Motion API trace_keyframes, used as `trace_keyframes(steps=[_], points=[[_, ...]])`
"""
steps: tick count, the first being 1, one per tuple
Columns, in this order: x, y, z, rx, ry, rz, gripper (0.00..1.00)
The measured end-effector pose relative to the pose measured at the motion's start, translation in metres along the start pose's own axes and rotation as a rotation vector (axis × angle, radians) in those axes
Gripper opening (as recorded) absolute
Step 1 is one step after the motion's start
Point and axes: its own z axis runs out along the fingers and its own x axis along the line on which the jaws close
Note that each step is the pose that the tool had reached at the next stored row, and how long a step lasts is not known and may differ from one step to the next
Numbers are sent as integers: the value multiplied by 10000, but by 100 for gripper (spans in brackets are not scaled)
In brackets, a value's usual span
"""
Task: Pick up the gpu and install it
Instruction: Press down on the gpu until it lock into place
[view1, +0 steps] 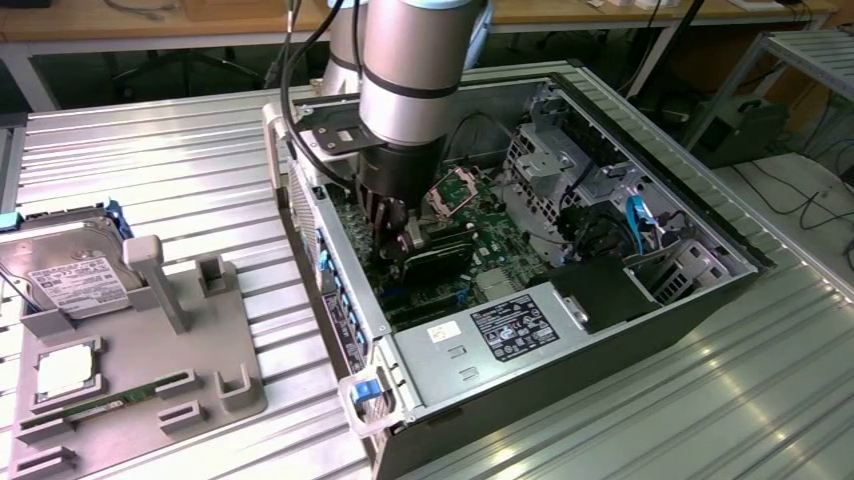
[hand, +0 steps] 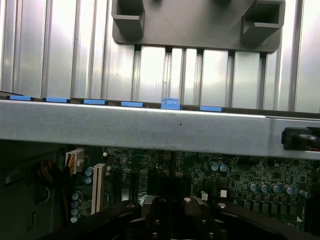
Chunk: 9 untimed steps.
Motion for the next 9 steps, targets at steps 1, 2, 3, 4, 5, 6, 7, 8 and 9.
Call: trace_keyframes(steps=[1, 2, 3, 4, 5, 6, 7, 8, 9], points=[[0, 0, -9, 4, -5, 0, 11], [0, 0, -19, 11, -13, 0, 11], [-1, 0, -28, 15, -17, 0, 11], [-1, 0, -37, 15, -18, -1, 11], [-2, 2, -47, 9, -10, 0, 11], [-4, 2, -57, 4, -3, 0, 11], [-9, 3, -61, 5, -5, 1, 11], [-17, 2, -71, 4, 0, 1, 11], [-22, 2, -75, 6, 0, 1, 11]])
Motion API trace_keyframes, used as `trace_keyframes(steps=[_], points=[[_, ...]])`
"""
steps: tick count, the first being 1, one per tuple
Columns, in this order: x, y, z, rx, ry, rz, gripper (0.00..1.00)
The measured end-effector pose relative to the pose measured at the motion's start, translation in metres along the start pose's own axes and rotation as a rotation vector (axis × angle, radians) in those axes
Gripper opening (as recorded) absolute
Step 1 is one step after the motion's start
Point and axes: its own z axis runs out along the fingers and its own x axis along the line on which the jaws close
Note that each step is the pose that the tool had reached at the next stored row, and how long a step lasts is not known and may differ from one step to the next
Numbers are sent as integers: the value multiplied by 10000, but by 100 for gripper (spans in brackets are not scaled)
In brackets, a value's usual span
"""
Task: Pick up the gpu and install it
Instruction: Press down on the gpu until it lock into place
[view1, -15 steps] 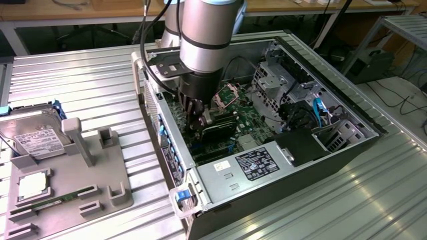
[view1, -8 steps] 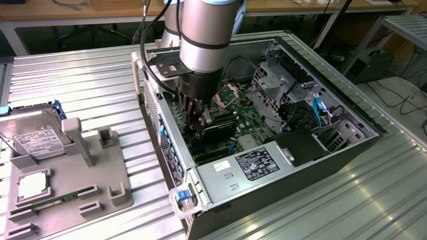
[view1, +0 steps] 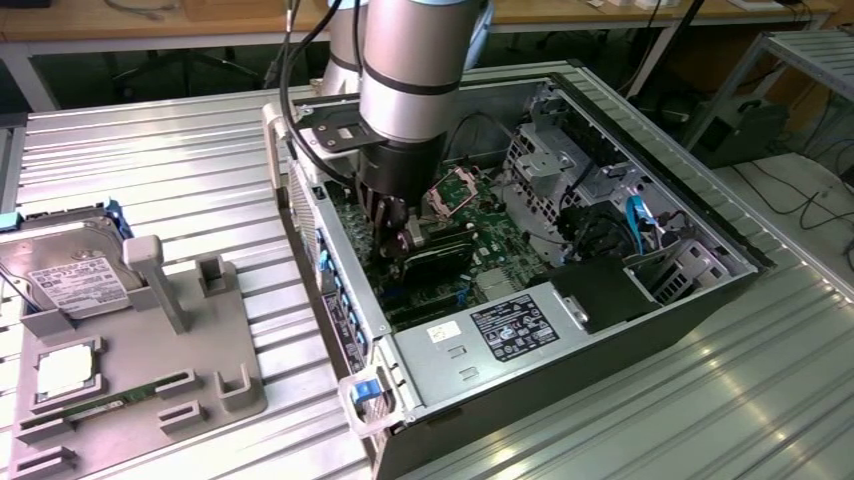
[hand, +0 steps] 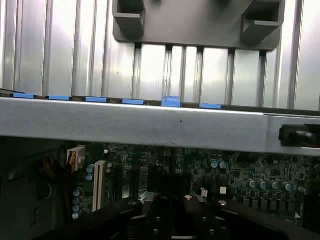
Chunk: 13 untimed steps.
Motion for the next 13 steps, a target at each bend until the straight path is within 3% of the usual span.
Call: trace_keyframes(steps=[11, 13], points=[[-26, 3, -88, 2, 49, 3, 11], [-27, 2, -88, 39, 53, 5, 11]])
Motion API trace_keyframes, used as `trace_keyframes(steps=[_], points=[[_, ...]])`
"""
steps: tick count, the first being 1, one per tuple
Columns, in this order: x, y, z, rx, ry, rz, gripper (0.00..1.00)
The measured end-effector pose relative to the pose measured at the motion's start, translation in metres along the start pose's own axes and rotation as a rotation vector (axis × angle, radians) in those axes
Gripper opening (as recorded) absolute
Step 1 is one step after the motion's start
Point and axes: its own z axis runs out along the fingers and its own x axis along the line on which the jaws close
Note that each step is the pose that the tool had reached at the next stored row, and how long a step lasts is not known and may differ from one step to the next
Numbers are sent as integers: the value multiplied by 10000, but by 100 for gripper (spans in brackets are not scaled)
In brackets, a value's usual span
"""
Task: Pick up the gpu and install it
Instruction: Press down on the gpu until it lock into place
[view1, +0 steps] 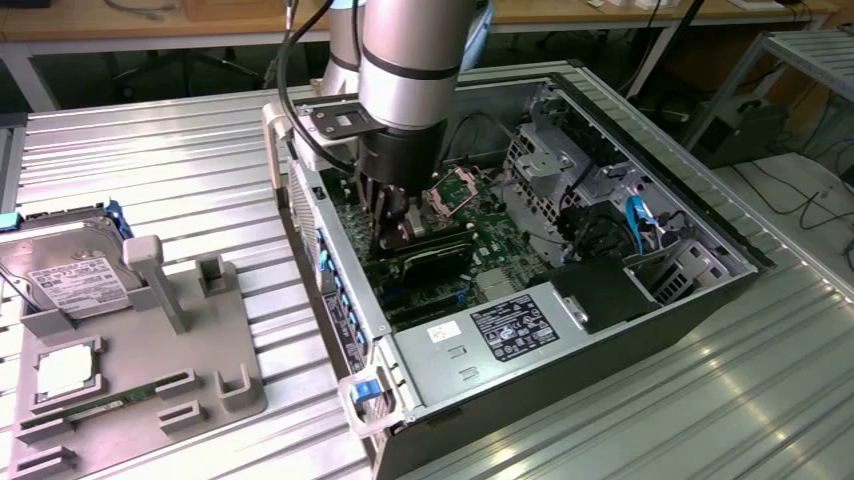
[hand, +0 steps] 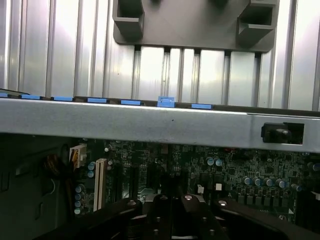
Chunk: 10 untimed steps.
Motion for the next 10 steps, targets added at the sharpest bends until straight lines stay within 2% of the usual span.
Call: trace_keyframes(steps=[2, 5, 10], points=[[3, -51, -4, 28, 5, 2, 11], [7, -112, 4, 29, 4, 1, 11], [8, -118, 4, 28, 5, 1, 11]])
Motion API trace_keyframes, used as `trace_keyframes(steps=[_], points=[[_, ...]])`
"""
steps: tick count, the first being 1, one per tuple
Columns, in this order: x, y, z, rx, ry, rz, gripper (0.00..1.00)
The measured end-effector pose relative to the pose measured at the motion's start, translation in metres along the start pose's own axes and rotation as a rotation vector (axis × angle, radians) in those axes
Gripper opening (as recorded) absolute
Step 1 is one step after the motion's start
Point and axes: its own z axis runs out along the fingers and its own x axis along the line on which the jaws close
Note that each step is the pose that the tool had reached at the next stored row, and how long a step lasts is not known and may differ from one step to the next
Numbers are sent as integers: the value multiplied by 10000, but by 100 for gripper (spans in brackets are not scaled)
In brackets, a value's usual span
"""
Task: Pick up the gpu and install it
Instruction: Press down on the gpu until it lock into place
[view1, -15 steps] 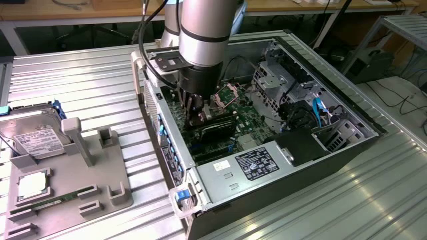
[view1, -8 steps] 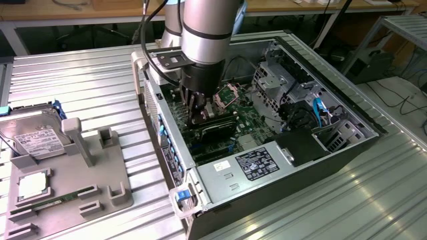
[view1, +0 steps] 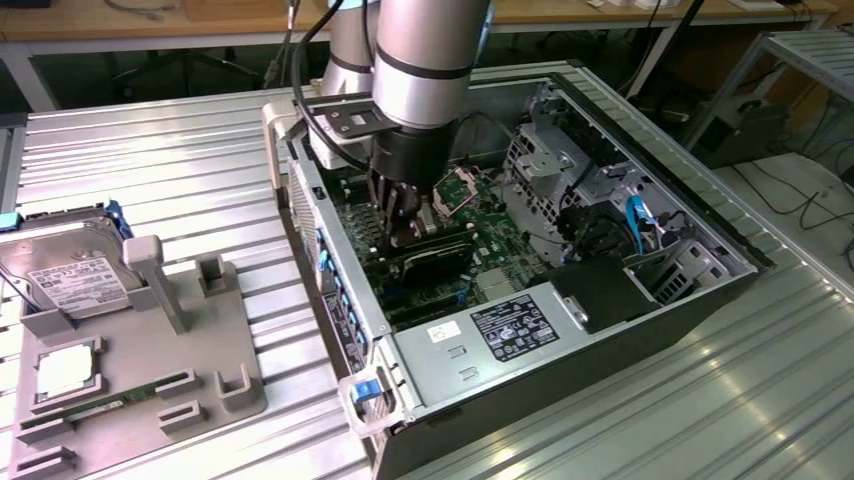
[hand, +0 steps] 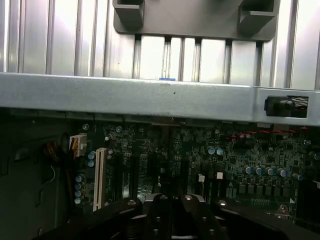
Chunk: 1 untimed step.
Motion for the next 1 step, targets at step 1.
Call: trace_keyframes(steps=[1], points=[[0, -1, 0, 0, 0, 0, 11]])
